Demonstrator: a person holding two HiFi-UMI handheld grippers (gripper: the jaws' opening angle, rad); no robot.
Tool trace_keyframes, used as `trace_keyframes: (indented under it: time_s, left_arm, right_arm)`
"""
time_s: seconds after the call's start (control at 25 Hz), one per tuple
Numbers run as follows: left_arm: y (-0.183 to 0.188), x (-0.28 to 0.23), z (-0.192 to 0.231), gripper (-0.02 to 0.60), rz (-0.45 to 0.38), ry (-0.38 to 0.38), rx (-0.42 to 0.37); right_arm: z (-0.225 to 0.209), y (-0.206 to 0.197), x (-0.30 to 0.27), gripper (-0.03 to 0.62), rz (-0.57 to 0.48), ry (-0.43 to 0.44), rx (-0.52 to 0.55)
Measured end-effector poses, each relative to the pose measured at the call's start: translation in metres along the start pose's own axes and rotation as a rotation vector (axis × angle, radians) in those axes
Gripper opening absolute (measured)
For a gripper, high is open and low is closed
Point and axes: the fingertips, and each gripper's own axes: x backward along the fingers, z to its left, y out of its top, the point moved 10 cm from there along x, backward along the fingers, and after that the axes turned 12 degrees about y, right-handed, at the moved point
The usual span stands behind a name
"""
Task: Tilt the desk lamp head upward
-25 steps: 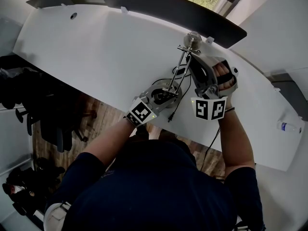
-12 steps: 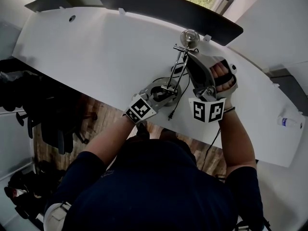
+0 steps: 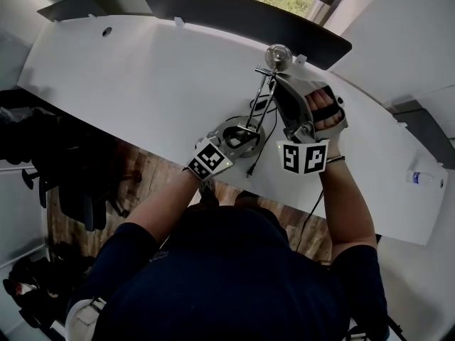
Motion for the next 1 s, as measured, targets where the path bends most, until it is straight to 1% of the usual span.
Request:
trace_keyframes:
  time_s: [0.16,0.28,0.36,0.4,0.48,0.56,0.6,0.72,0.8,0.88,1.0]
  left_arm:
    - [0.004,0.001,-0.003,0.137,0.035,0.019,-0.043]
    - [0.009,0.003,-0.002,0.137,0.054,0.026,-0.081]
    - [0.01,0.007,-0.002,0.137,0.058,0.026,-0.093]
    - [0.011,0.011,-0.001,0.137,0.059,0.026,-0.095]
    - [0.012,0.019,-0.001,0.137,0.061,0.034,-0.088]
    - [0.012,0.03,0.0,0.137,0.068,0.051,-0.061]
    - [0.013,0.035,0.0,0.137,0.07,0.063,-0.037]
    - [0.02,0.05,-0.001,0.137,0.051,0.093,0.034]
    - [0.027,0.061,-0.004,0.135,0.026,0.102,0.065]
    - [0.037,0.073,-0.006,0.118,-0.013,0.106,0.089]
    - [0.057,0.09,-0.01,0.095,-0.078,0.104,0.116]
  right_arm:
    - [-0.001,0.0,0.0,0.133,0.017,0.004,-0.006]
    - [0.002,-0.001,0.0,0.133,0.049,0.014,0.007]
    - [0.004,-0.003,0.003,0.156,0.071,0.025,0.005]
    - [0.005,-0.003,0.006,0.166,0.077,0.029,-0.009]
    - [0.007,-0.002,0.015,0.164,0.081,0.031,-0.063]
    - [0.009,0.0,0.026,0.164,0.081,0.027,-0.153]
    - [0.01,0.002,0.032,0.164,0.078,0.023,-0.216]
    - [0.018,0.01,0.047,0.163,0.052,0.018,-0.438]
    - [0.026,0.017,0.055,0.16,0.023,0.023,-0.586]
    - [0.032,0.024,0.063,0.144,-0.013,0.031,-0.714]
    - [0.036,0.036,0.075,0.124,-0.074,0.035,-0.865]
